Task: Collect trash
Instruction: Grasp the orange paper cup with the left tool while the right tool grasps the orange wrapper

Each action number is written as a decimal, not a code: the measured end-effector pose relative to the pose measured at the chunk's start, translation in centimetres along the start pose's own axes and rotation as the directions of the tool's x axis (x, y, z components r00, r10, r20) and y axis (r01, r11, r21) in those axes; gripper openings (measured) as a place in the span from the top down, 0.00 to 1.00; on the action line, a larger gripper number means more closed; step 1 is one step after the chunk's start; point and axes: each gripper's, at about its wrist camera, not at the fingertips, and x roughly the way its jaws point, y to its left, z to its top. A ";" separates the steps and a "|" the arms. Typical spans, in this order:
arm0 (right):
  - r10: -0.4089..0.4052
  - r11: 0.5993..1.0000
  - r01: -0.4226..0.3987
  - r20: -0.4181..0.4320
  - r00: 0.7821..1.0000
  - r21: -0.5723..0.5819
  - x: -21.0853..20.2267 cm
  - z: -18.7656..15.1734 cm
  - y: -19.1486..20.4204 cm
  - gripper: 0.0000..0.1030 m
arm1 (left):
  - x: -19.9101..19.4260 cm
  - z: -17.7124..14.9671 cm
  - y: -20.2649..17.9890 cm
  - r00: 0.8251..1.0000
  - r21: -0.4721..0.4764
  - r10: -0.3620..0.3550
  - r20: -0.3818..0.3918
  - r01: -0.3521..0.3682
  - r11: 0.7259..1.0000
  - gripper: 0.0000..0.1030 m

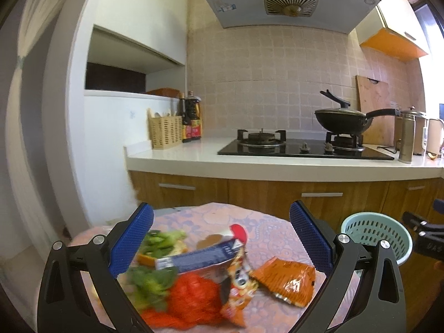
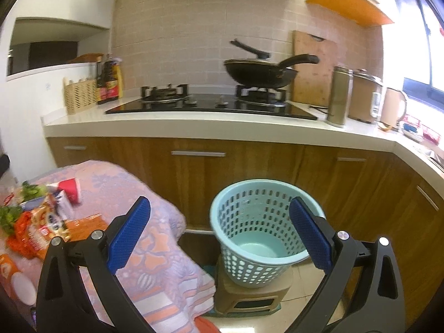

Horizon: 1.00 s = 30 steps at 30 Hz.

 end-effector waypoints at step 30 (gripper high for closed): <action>0.317 0.925 -0.347 -0.193 0.929 -0.154 6.7 -4.0 10.9 0.31 | -3.3 -11.7 3.7 0.855 -0.046 0.215 -0.473 -0.268 0.962 0.09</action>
